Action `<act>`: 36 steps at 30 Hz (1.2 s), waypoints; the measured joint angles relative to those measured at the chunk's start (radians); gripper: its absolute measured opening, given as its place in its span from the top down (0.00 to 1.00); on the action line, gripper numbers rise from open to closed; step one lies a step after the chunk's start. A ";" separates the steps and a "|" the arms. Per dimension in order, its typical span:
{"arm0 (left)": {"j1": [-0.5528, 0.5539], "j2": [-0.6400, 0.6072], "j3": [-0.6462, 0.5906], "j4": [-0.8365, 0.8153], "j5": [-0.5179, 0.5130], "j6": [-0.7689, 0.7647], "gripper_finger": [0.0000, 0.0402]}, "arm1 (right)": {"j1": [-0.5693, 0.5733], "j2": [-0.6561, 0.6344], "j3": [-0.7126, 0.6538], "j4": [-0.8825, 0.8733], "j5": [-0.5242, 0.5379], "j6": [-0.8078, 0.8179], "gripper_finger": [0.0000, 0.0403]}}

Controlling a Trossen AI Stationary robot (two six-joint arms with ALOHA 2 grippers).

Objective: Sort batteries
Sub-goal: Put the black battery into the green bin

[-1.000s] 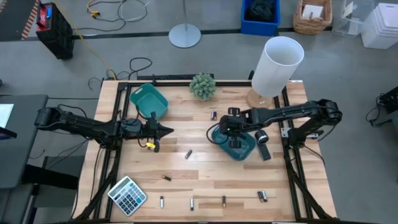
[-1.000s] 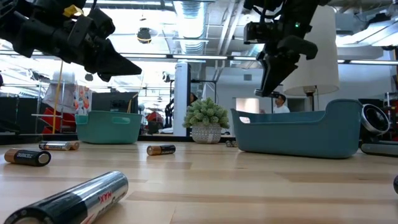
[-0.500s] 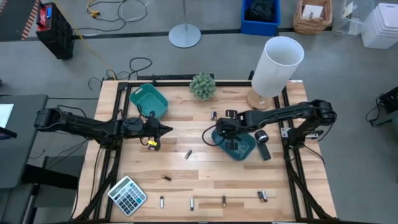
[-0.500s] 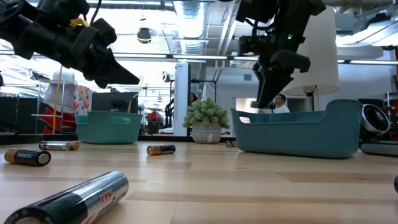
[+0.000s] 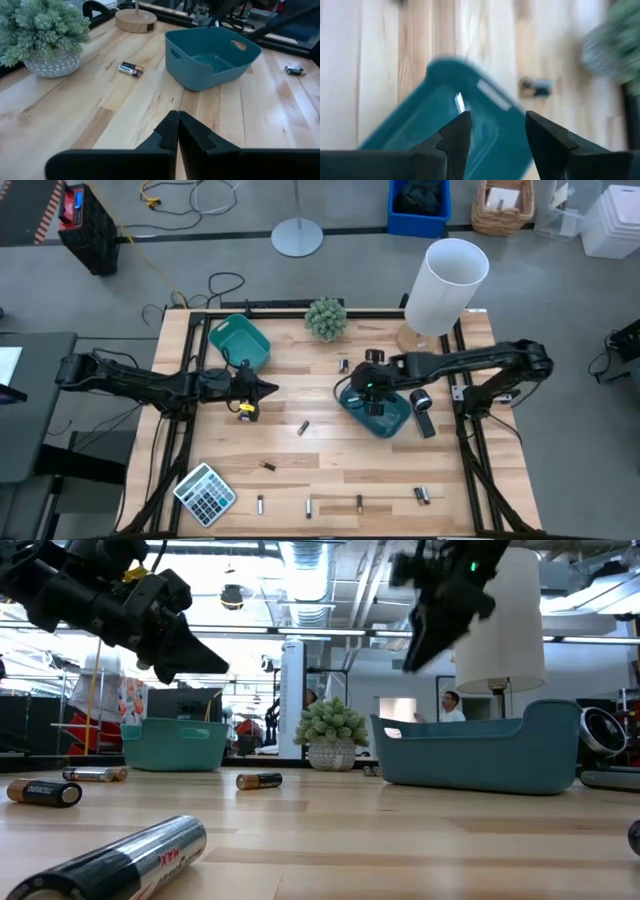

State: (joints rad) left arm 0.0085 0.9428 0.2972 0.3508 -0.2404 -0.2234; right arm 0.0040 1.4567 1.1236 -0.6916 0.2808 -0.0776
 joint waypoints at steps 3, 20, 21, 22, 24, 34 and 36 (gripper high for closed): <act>-0.015 0.066 0.039 0.000 -0.001 0.000 0.88 | 0.002 -0.089 0.000 0.035 0.044 -0.023 0.48; -0.082 0.557 0.340 -0.161 0.004 0.090 0.60 | 0.096 -0.457 0.001 0.070 0.229 -0.081 0.48; -0.082 0.573 0.350 -0.159 0.016 0.086 0.59 | 0.102 -0.462 0.001 0.068 0.240 -0.081 0.48; -0.082 0.587 0.357 -0.157 0.035 0.076 0.59 | 0.106 -0.466 0.001 0.068 0.250 -0.082 0.48; -0.086 0.616 0.367 -0.159 0.059 0.047 0.58 | 0.114 -0.466 0.001 0.062 0.261 -0.089 0.48; -0.152 0.686 0.390 -0.157 0.060 -0.088 0.56 | 0.120 -0.442 0.001 0.055 0.273 -0.134 0.48; -0.160 0.687 0.390 -0.160 0.053 -0.111 0.56 | 0.120 -0.435 0.001 0.055 0.273 -0.134 0.48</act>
State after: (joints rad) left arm -0.1516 1.6295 0.6876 0.1908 -0.1875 -0.3347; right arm 0.1242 1.0216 1.1244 -0.6368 0.5537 -0.2115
